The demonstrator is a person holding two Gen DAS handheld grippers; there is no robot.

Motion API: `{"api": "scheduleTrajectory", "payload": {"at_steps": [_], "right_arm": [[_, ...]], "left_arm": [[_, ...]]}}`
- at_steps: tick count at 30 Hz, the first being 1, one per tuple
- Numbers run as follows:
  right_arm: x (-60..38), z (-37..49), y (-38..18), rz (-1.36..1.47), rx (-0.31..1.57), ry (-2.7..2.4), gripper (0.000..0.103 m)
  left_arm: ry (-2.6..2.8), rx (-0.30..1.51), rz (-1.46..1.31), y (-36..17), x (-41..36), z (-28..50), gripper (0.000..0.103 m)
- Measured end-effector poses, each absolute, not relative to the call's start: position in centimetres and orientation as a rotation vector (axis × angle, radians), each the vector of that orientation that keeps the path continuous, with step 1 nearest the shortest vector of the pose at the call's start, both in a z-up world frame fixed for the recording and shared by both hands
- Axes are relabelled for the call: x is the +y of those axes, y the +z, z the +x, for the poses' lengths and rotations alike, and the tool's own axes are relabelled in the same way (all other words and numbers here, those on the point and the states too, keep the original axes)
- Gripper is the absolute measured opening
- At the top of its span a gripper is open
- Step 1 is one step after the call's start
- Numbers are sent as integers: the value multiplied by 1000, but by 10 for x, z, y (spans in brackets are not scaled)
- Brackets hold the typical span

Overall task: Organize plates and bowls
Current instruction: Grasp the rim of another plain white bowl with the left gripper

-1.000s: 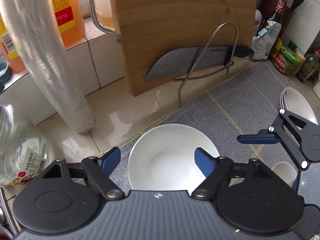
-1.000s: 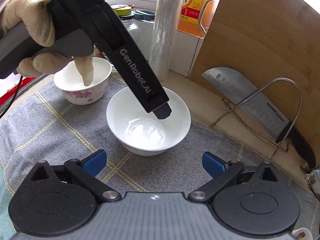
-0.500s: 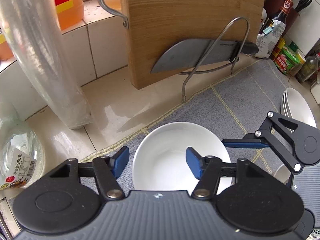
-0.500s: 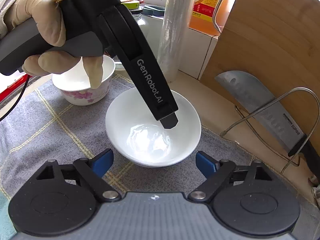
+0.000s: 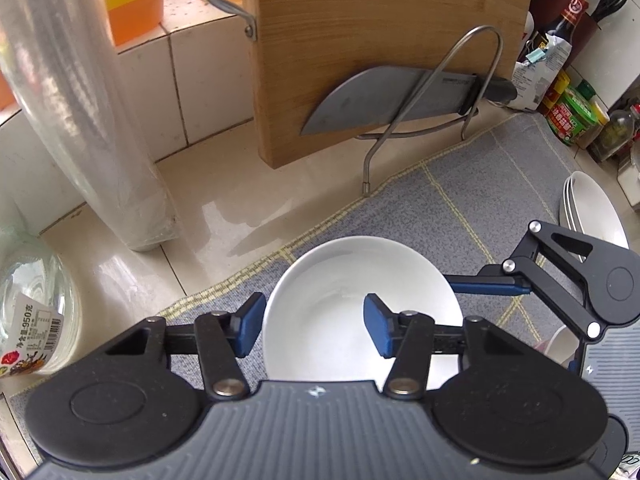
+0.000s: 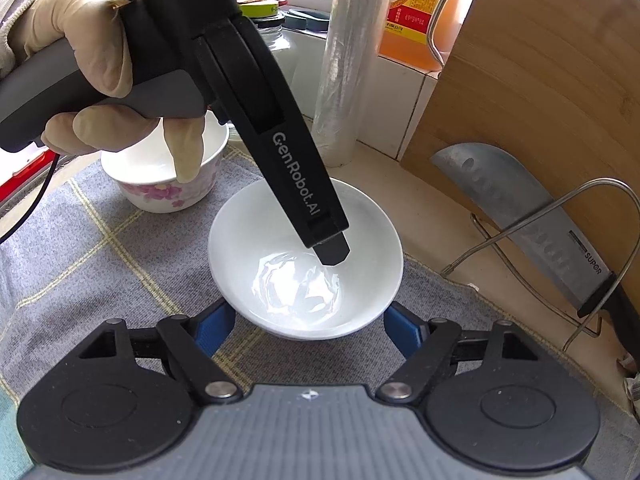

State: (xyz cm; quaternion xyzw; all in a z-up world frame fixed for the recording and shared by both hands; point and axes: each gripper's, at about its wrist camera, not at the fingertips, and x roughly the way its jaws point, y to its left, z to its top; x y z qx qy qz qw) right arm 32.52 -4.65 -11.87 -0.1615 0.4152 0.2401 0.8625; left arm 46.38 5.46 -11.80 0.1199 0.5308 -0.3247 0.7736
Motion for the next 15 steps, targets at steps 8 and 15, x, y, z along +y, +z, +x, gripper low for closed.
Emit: {"api": "scheduleTrajectory", "payload": {"at_steps": [8,15], "right_arm": [[-46,327,-119,-322,875,498,85],[-47,326,-117,-304,878,505,85]], "left_arm": [[-712,1142,260,-114,54,461,52],[-715,1138,261,-114,55,459,52]]}}
